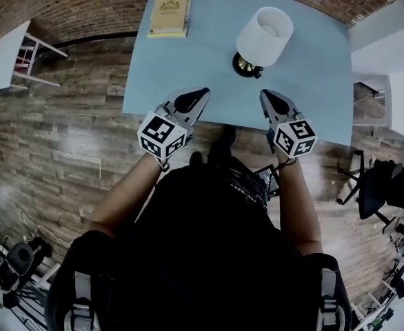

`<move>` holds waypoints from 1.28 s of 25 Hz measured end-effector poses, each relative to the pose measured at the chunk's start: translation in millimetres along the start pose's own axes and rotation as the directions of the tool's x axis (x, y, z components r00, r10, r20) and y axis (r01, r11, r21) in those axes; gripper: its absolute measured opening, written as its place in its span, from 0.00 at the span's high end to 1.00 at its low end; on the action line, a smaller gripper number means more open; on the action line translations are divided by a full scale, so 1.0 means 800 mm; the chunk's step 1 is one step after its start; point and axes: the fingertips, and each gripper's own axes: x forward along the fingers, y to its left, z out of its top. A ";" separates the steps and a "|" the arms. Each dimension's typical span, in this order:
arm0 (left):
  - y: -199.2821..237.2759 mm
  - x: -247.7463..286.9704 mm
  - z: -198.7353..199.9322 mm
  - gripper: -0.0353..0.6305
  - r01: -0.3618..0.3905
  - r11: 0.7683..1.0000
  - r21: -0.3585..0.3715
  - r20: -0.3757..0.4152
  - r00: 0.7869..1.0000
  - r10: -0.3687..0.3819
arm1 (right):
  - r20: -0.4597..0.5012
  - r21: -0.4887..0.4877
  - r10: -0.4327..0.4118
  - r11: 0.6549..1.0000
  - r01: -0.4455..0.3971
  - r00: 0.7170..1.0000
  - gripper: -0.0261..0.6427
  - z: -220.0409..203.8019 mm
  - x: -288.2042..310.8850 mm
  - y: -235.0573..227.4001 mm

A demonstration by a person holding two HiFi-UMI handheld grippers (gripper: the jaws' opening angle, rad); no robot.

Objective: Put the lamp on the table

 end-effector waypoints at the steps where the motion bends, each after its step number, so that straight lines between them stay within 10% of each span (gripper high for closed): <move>1: -0.004 -0.010 -0.001 0.93 0.003 1.000 0.003 0.001 1.000 -0.003 | 0.000 -0.011 0.001 1.000 -0.001 1.000 0.94 -0.002 -0.004 0.014; 22: -0.136 -0.053 -0.004 0.93 0.041 0.999 0.017 0.055 0.998 -0.042 | 0.074 -0.052 0.031 0.998 -0.027 0.997 0.94 -0.031 -0.121 0.125; 32: -0.290 -0.029 -0.055 0.93 0.034 0.999 -0.019 0.038 0.999 -0.034 | 0.030 -0.048 0.151 0.988 -0.150 0.988 0.94 -0.095 -0.234 0.135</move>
